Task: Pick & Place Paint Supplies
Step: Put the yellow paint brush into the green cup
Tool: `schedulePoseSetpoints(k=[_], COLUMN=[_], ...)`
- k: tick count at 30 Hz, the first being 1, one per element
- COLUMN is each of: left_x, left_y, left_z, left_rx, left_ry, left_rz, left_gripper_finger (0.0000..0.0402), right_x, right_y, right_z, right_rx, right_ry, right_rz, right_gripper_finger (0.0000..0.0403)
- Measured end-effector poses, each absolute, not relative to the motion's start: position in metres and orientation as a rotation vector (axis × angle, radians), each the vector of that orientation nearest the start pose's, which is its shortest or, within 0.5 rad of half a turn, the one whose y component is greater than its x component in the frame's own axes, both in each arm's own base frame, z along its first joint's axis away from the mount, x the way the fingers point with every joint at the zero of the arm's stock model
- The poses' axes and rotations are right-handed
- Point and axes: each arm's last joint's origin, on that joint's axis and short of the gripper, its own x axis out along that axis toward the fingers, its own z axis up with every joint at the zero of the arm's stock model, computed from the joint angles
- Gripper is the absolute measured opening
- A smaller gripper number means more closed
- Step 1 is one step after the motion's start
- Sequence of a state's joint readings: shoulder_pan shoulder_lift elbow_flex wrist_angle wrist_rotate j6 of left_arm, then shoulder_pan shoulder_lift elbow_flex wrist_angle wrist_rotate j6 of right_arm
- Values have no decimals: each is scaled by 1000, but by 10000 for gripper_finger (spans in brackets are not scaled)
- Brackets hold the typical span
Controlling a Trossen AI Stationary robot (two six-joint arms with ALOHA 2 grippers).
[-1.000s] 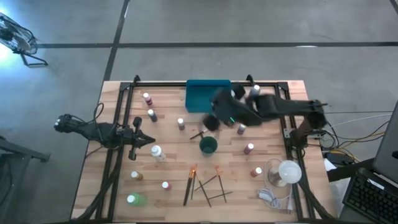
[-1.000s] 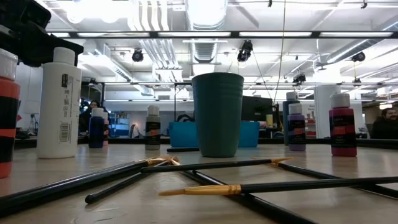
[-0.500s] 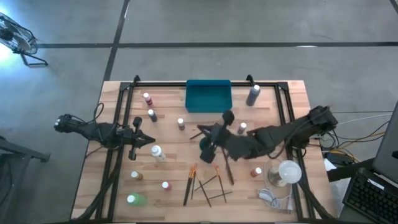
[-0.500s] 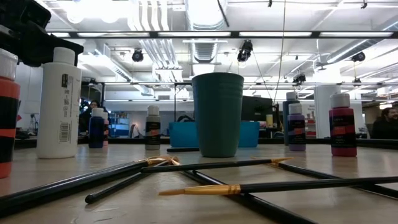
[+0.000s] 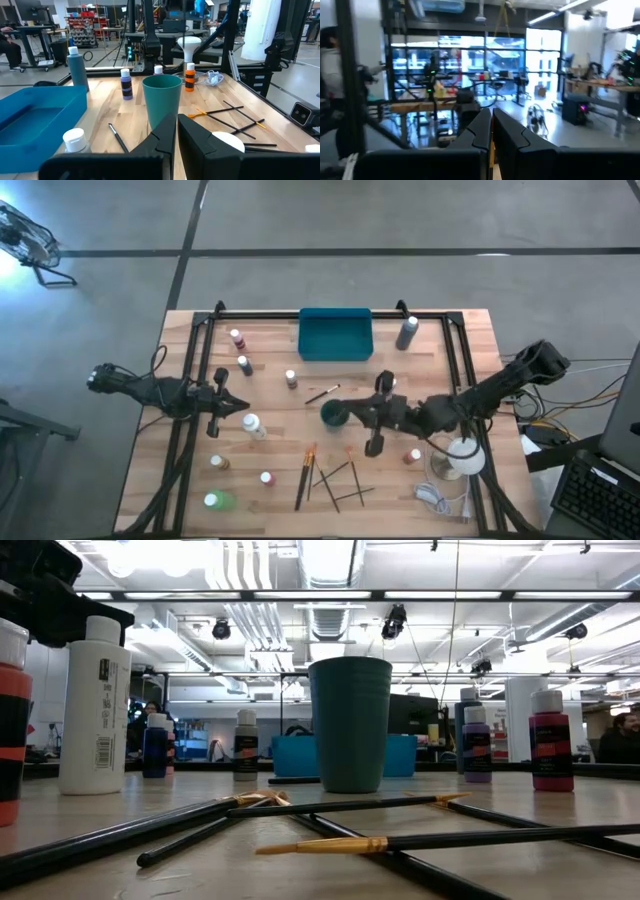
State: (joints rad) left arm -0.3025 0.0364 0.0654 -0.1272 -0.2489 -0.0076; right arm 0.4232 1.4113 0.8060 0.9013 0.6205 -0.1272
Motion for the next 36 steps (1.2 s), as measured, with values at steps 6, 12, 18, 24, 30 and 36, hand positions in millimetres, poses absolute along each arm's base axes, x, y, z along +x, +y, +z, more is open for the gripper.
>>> schedulePoseSetpoints(k=[6, 12, 18, 24, 30, 36], left_x=[93, 93, 93, 93, 93, 93], left_y=[-21, -21, -21, -21, -21, -21], left_z=[171, 171, 171, 171, 171, 171], left_rx=[19, 19, 19, 19, 19, 19], left_ry=[95, 95, 95, 95, 95, 95], left_rz=[-53, -53, -53, -53, -53, -53], left_gripper_finger=[26, 26, 26, 26, 26, 26], right_x=[282, 292, 305, 314, 322, 327], right_y=[103, 99, 95, 87, 81, 80], right_z=[290, 278, 259, 244, 230, 217], right_rx=[14, 42, 29, 47, 71, 100], right_ry=[-239, -190, -134, -94, -58, -27], right_rz=[-231, -242, -263, -301, -322, -328], right_gripper_finger=[8, 8, 8, 8, 8, 8])
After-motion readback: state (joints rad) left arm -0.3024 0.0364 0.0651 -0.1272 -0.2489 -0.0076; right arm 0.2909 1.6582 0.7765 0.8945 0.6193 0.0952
